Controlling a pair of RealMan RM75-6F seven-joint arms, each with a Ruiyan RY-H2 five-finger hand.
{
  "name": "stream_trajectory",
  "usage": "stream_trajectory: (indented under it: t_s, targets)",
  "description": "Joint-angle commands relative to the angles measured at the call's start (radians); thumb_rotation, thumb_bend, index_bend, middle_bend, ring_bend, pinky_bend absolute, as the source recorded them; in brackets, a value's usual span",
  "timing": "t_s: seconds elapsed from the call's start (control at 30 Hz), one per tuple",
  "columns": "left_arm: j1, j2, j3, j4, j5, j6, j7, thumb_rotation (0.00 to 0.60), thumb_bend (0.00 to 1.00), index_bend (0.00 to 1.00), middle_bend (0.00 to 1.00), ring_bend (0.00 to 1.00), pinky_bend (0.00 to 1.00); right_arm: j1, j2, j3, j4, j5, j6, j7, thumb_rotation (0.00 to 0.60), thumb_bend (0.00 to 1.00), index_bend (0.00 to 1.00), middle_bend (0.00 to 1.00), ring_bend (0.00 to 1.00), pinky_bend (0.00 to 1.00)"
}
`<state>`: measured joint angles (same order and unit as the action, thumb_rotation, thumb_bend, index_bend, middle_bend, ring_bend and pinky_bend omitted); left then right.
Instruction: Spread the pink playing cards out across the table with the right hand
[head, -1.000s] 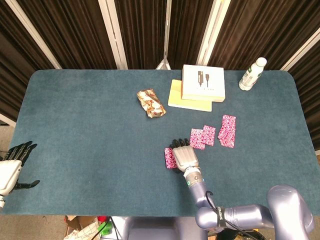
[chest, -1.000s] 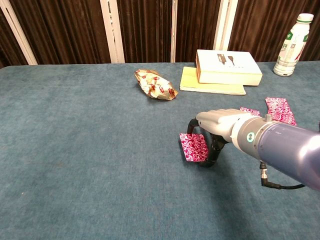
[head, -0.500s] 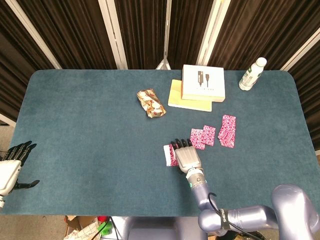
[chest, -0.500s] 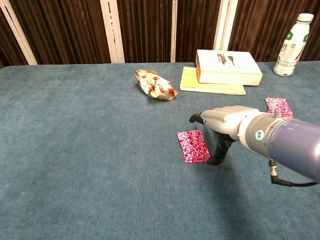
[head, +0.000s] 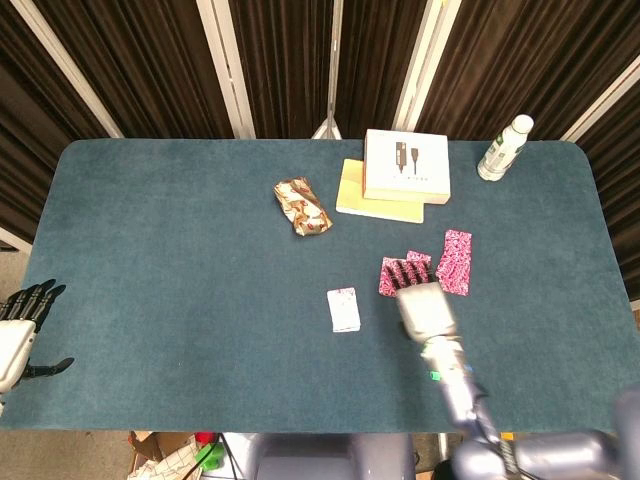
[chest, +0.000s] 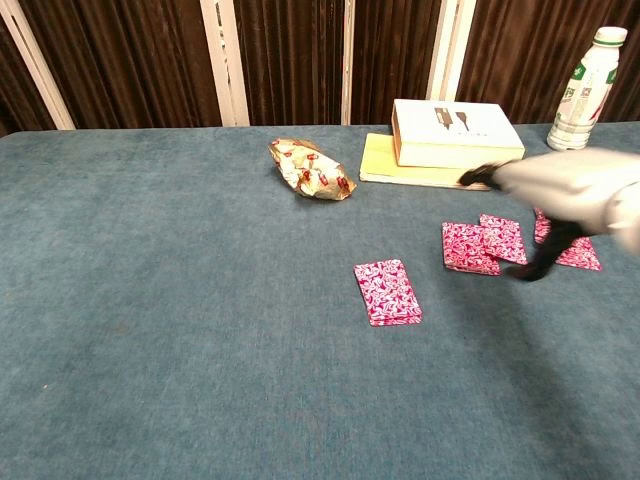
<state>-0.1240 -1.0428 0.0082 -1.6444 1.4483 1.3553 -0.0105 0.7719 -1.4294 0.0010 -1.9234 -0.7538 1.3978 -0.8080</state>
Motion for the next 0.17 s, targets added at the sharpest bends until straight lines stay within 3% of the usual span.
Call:
stream_trajectory:
  t_s: [0.03,0.17]
  targets:
    - [0.012,-0.009,-0.001,0.005,0.015,0.03,0.014,0.6,0.01,0.0,0.0,0.0,0.0,-0.18,0.198,-0.159,-0.019,-0.298,0.131,0.228,0.6,0.32,0.0,0.0,0.0,0.0]
    - [0.027,-0.019,0.0,0.012,0.035,0.068,0.026,0.6,0.01,0.0,0.0,0.0,0.0,-0.305,0.268,-0.228,0.061,-0.465,0.23,0.418,0.6,0.32,0.0,0.0,0.0,0.0]
